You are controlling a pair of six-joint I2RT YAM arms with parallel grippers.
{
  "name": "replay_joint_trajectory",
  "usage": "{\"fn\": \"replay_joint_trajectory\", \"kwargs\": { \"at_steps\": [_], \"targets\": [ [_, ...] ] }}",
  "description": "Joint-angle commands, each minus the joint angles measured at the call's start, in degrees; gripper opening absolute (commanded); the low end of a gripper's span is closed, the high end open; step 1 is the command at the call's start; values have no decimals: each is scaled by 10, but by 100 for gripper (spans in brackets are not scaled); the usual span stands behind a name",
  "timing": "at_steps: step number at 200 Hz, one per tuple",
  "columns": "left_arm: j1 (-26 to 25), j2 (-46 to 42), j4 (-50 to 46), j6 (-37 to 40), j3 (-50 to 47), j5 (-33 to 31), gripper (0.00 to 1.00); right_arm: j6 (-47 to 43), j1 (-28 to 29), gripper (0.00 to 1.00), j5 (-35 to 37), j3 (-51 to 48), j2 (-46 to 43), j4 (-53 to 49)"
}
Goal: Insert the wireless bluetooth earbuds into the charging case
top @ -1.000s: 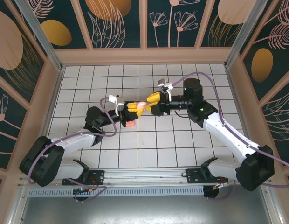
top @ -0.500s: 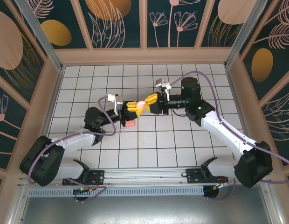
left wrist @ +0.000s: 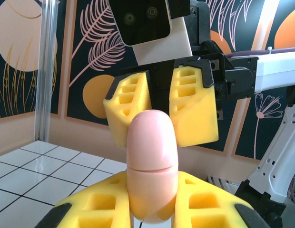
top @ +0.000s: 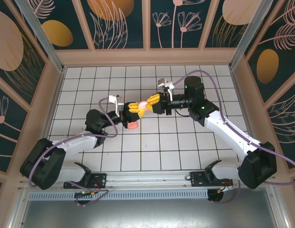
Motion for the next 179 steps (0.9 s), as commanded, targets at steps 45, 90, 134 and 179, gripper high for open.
{"fn": "replay_joint_trajectory", "kwargs": {
  "at_steps": [45,90,134,179],
  "targets": [
    [-2,1,14,-10,19,6,11,-14,17,31,-20,18,10,-2],
    [-3,-1,5,-10,26,3,14,-23,16,20,-10,18,1,-14],
    [-3,-20,-59,23,25,-38,39,-16,2,19,38,-12,-35,-23],
    [-2,-73,-198,82,3,-156,72,35,-46,20,128,-71,-53,-68]
  ]
}}
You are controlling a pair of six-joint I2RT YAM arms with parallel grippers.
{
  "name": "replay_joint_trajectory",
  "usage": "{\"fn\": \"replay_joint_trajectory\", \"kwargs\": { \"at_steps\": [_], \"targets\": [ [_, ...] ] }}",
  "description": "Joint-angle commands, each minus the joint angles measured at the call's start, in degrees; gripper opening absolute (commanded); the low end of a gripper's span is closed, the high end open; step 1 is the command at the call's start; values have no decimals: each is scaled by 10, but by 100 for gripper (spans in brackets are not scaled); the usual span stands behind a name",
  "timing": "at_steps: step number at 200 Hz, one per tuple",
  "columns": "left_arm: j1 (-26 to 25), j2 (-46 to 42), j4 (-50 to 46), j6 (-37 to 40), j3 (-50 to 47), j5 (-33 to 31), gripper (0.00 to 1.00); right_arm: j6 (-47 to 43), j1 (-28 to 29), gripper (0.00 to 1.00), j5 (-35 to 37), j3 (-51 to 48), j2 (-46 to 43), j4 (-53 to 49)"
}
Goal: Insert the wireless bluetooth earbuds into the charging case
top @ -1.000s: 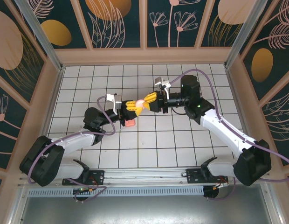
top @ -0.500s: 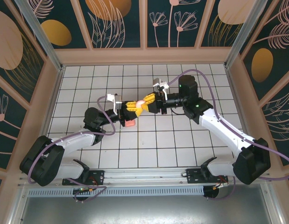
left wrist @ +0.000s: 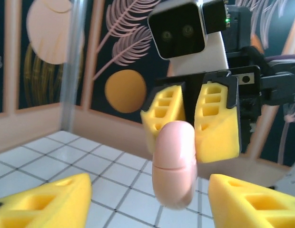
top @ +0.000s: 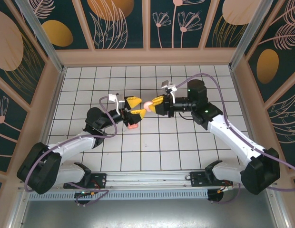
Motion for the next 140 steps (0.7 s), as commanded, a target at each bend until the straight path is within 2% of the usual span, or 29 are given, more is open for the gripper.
{"fn": "replay_joint_trajectory", "kwargs": {
  "at_steps": [1,14,37,90,103,140],
  "targets": [
    [0,-33,-89,43,-7,-82,72,35,-23,20,64,-30,-9,-34],
    [0,-47,-131,55,-7,-113,78,43,-27,20,86,-38,1,-58],
    [0,-68,-190,57,-7,-183,98,64,-28,19,91,-46,26,-75],
    [1,-67,-368,-11,30,-411,99,92,-28,19,141,-18,117,-130],
    [3,-62,-377,-33,24,-427,99,99,-28,18,144,-12,141,-128],
    [7,-26,-348,-105,3,-422,99,115,-28,19,152,25,225,-131]
  ]
}}
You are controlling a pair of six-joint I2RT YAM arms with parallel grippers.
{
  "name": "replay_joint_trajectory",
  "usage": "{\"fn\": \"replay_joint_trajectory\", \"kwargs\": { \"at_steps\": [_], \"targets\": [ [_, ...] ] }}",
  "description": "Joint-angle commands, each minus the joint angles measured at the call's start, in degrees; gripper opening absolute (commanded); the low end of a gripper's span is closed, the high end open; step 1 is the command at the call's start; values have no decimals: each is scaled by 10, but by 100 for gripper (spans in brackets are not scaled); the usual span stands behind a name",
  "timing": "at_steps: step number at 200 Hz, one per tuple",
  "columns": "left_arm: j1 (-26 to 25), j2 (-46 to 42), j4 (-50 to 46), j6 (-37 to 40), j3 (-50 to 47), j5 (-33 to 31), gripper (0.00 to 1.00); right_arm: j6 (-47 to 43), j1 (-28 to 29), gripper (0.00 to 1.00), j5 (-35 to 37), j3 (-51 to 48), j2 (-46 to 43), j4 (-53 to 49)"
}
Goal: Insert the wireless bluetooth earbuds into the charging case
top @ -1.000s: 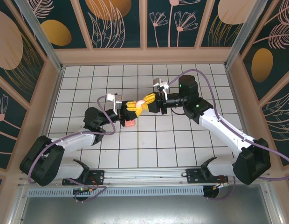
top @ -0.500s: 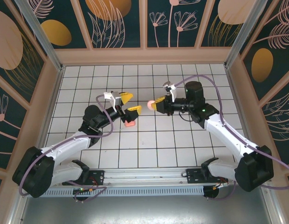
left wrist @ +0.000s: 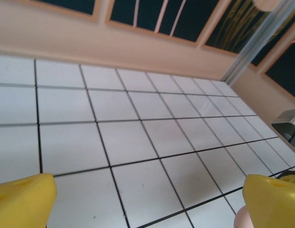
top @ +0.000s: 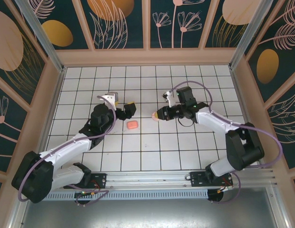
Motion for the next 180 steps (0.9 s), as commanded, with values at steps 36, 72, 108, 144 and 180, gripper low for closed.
{"fn": "replay_joint_trajectory", "kwargs": {
  "at_steps": [36,72,108,144,180],
  "targets": [
    [25,38,18,-99,-34,-15,99,41,3,19,23,90,125,-36],
    [68,37,25,-131,-57,22,98,72,38,19,11,111,175,-30],
    [76,28,11,-124,-59,24,99,108,54,20,20,107,197,-20],
    [78,34,7,-119,-55,20,99,124,56,20,36,99,214,-26],
    [77,46,2,-116,-45,28,98,138,56,21,48,87,216,-20]
  ]
}}
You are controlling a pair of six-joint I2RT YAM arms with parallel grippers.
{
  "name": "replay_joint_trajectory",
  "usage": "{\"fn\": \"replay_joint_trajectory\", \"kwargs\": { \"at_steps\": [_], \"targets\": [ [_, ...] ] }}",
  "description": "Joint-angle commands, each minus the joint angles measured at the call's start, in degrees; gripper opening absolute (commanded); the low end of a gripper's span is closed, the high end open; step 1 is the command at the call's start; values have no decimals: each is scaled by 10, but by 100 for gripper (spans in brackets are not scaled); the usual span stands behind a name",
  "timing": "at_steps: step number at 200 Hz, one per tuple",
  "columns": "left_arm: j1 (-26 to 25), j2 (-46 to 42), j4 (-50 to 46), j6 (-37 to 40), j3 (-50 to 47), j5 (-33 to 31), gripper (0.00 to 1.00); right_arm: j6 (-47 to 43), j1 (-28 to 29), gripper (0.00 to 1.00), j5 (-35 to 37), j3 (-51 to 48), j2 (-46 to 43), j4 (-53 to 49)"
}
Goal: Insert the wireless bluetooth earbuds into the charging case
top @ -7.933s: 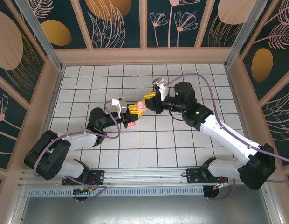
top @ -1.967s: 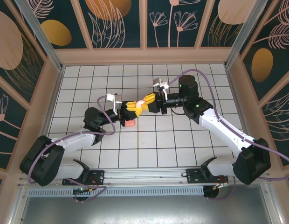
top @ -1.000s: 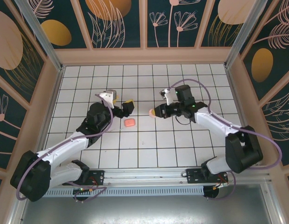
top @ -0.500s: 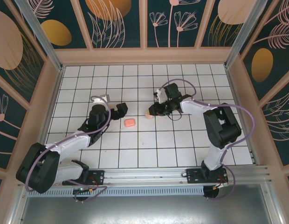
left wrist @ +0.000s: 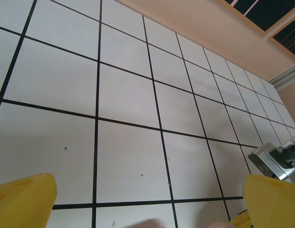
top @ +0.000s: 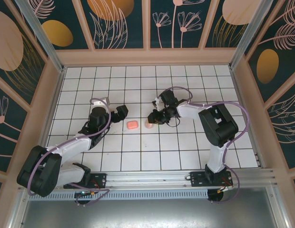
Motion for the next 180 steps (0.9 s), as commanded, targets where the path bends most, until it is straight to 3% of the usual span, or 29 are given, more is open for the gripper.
{"fn": "replay_joint_trajectory", "kwargs": {
  "at_steps": [1,60,126,180],
  "targets": [
    [3,7,0,-1,11,12,99,18,0,21,16,-6,6,2],
    [4,6,-9,14,16,-1,98,15,-3,26,39,-10,7,-19],
    [4,-20,-53,50,36,-30,99,7,-7,39,68,-5,-14,-49],
    [13,-66,-66,87,36,-97,99,8,-11,51,128,-3,-102,-97]
  ]
}}
